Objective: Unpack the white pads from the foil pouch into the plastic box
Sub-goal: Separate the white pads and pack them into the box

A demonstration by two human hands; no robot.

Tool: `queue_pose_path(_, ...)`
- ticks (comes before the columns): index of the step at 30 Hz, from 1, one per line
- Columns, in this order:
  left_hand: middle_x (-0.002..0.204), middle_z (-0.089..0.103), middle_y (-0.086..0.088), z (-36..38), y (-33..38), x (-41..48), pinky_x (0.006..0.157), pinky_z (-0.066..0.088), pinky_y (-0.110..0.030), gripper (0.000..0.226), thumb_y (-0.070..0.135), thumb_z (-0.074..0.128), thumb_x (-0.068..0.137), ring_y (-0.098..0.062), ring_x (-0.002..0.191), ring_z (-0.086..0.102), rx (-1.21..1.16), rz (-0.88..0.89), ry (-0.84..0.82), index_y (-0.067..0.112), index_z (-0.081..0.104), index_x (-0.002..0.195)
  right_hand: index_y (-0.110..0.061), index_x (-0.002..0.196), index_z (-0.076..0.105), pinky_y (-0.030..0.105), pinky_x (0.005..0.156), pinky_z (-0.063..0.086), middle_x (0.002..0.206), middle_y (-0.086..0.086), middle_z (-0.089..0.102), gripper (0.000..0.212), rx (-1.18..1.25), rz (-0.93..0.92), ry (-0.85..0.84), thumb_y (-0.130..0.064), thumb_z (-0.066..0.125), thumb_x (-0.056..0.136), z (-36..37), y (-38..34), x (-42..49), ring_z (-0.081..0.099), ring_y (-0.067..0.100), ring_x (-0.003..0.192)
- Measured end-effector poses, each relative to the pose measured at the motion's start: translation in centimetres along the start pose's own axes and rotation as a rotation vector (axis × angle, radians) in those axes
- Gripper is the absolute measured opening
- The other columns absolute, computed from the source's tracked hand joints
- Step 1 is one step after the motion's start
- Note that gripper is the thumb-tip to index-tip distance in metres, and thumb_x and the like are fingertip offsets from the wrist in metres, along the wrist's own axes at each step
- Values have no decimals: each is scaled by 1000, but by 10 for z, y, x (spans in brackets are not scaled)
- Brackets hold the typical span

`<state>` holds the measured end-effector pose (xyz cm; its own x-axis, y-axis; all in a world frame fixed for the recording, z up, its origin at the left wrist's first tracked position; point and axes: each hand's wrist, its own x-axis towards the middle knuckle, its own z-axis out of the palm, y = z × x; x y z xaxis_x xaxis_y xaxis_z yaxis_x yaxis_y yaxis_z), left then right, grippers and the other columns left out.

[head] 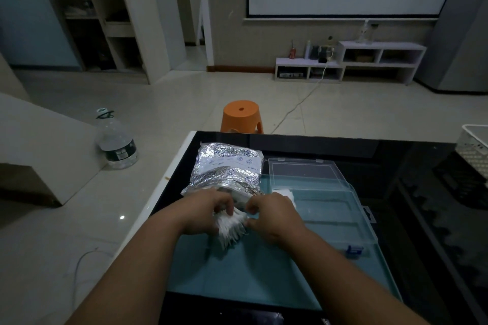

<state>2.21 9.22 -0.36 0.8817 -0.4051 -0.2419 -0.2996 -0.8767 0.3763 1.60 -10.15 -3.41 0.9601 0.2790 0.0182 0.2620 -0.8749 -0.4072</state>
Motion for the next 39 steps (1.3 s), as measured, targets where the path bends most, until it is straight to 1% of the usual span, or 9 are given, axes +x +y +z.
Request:
queue_pose_path(6, 97, 54, 13, 1, -3, 5, 57, 35, -12, 33, 15, 76, 69, 6, 70, 47, 2, 24, 81, 34, 62, 91, -30, 103, 68, 35, 88, 41, 104, 3, 69, 18, -82, -47, 35, -36, 61, 87, 10, -1, -1, 56, 30, 102)
queue_pose_path(10, 88, 57, 14, 4, -8, 8, 62, 43, -20, 34, 16, 77, 64, 5, 68, 51, -22, 16, 122, 37, 53, 76, -32, 120, 64, 36, 89, 38, 107, 1, 68, 34, -132, -94, -7, -35, 58, 86, 11, -4, -1, 52, 30, 105)
queue_pose_path(16, 94, 59, 12, 5, -8, 9, 67, 48, -23, 37, 18, 81, 62, -2, 72, 54, -31, 19, 105, 36, 56, 82, -32, 120, 63, 36, 88, 36, 107, 2, 68, 37, -157, -94, -19, -43, 58, 86, 11, -8, -1, 50, 29, 107)
queue_pose_path(23, 83, 50, 15, 10, -8, 13, 55, 32, -20, 38, 21, 80, 60, -2, 71, 45, -8, 41, 120, 32, 46, 75, -28, 113, 67, 36, 88, 36, 107, 4, 70, 27, -103, -101, -28, -37, 53, 92, 12, -9, -1, 52, 31, 107)
queue_pose_path(26, 80, 54, 10, 9, -9, 13, 59, 40, -28, 41, 21, 79, 63, -10, 70, 48, -111, 9, 140, 29, 41, 76, -26, 110, 65, 36, 89, 40, 107, 4, 69, 23, 34, -40, -42, -33, 55, 91, 9, -7, 1, 55, 29, 105)
queue_pose_path(28, 80, 59, 1, 6, -8, 13, 59, 47, -33, 42, 25, 80, 62, -14, 68, 51, -272, -13, 150, 27, 42, 80, -27, 101, 57, 35, 86, 47, 103, 2, 69, 14, 256, 39, -35, -22, 59, 88, 4, -4, 3, 60, 27, 100)
queue_pose_path(31, 81, 64, -10, -1, -2, 12, 55, 49, -33, 41, 35, 80, 57, -14, 63, 52, -566, -20, 187, 31, 48, 83, -25, 99, 49, 29, 70, 48, 95, 6, 71, 23, 592, 153, -5, -7, 55, 86, -9, -4, 2, 64, 23, 86)
queue_pose_path(36, 76, 56, -5, -2, 16, 21, 48, 43, -23, 34, 9, 75, 77, -9, 54, 55, -969, -90, 337, 18, 49, 97, -21, 107, 53, 24, 60, 45, 89, 5, 61, 14, 1107, 293, 43, -18, 54, 94, -34, -4, 0, 56, 13, 69)
queue_pose_path(39, 72, 57, -7, 3, 29, 28, 46, 42, -22, 32, 6, 73, 80, -11, 49, 55, -1185, -143, 353, 15, 48, 99, -22, 119, 46, 35, 75, 59, 102, 10, 67, 33, 1133, 281, -43, -23, 64, 92, -45, 1, -6, 68, 19, 81)
